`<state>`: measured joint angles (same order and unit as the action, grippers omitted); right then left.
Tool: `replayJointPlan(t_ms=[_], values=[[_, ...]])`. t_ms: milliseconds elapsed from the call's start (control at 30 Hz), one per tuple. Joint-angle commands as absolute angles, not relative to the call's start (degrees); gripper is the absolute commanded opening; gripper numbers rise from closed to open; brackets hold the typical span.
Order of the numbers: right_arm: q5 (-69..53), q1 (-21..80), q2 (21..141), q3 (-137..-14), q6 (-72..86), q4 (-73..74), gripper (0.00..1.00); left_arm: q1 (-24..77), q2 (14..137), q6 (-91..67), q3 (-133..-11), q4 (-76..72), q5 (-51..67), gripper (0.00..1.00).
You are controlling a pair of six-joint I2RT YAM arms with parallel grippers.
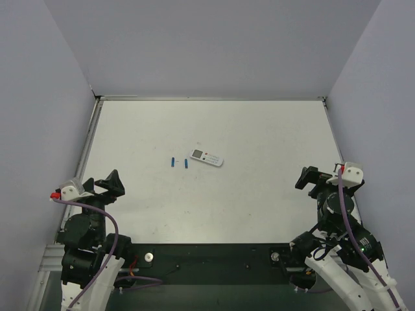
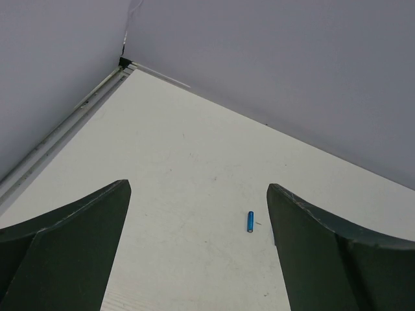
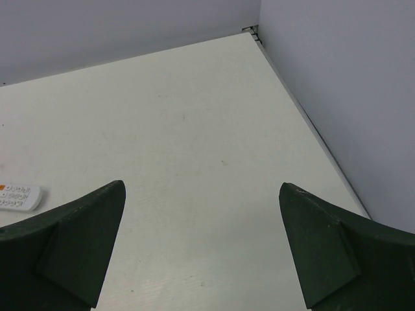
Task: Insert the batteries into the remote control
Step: Pick up the remote control from the center of the board.
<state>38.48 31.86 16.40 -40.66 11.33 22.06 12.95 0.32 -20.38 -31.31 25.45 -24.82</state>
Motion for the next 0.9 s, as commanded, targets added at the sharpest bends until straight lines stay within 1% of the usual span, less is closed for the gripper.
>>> replayJointPlan(t_ms=[0,133,167,233,267,367,400,467,500,567,600,667,733,767,800,867], values=[[39.11,31.73,16.96,-40.87,12.74,19.86,1.0,12.48,-4.3,-20.48,-31.11,22.15,-24.08,0.97],[33.24,31.64,18.36,-38.94,11.52,16.98,1.0,12.57,-4.74,-20.57,-30.94,21.89,-23.56,0.97],[27.31,31.73,19.33,-38.5,10.12,15.92,0.99,12.57,-4.92,-20.57,-30.94,21.54,-23.21,0.97],[19.46,31.73,24.41,-39.28,6.69,13.9,0.98,12.65,-5.18,-20.39,-30.85,21.45,-22.59,0.97],[11.51,31.82,26.43,-39.98,6.68,13.71,0.99,12.66,-5.27,-20.48,-30.85,21.62,-22.5,0.97],[2.23,31.82,33.91,-41.65,7.12,9.94,1.0,12.74,-5.62,-20.74,-31.29,22.41,-22.59,0.97],[1.41,31.82,38.36,-42.27,7.47,9.32,1.0,12.83,-5.62,-20.74,-31.38,22.5,-22.67,0.97],[0.44,31.73,43.13,-44.89,7.65,8.18,1.0,12.92,-5.71,-20.74,-31.46,22.76,-22.68,0.97],[-2.0,31.82,48.11,-46.04,7.65,7.91,1.0,13.01,-5.71,-20.83,-31.46,22.68,-22.76,0.97],[-3.33,31.73,53.06,-48.59,7.12,8.0,1.0,13.27,-5.71,-20.74,-31.64,22.85,-22.85,0.97],[-4.04,31.73,58.05,-51.04,6.42,8.09,1.0,13.36,-5.71,-20.74,-31.64,22.94,-22.94,0.97],[-5.18,31.73,62.99,-53.25,4.93,8.35,0.99,13.45,-5.71,-20.83,-31.64,23.11,-22.94,0.97],[-7.63,31.64,70.29,-56.59,2.91,8.61,0.98,13.71,-5.71,-20.83,-31.82,23.47,-22.94,0.97],[-8.34,31.47,72.92,-58.17,2.47,8.96,0.96,13.8,-5.71,-20.92,-31.9,23.64,-23.03,0.98],[-9.48,31.29,78.0,-60.88,1.85,9.23,0.94,14.06,-5.71,-20.92,-31.9,23.73,-23.03,0.97],[-12.3,30.94,83.21,-64.32,0.44,10.63,0.9,14.06,-5.71,-20.92,-31.82,23.64,-22.94,0.97]])
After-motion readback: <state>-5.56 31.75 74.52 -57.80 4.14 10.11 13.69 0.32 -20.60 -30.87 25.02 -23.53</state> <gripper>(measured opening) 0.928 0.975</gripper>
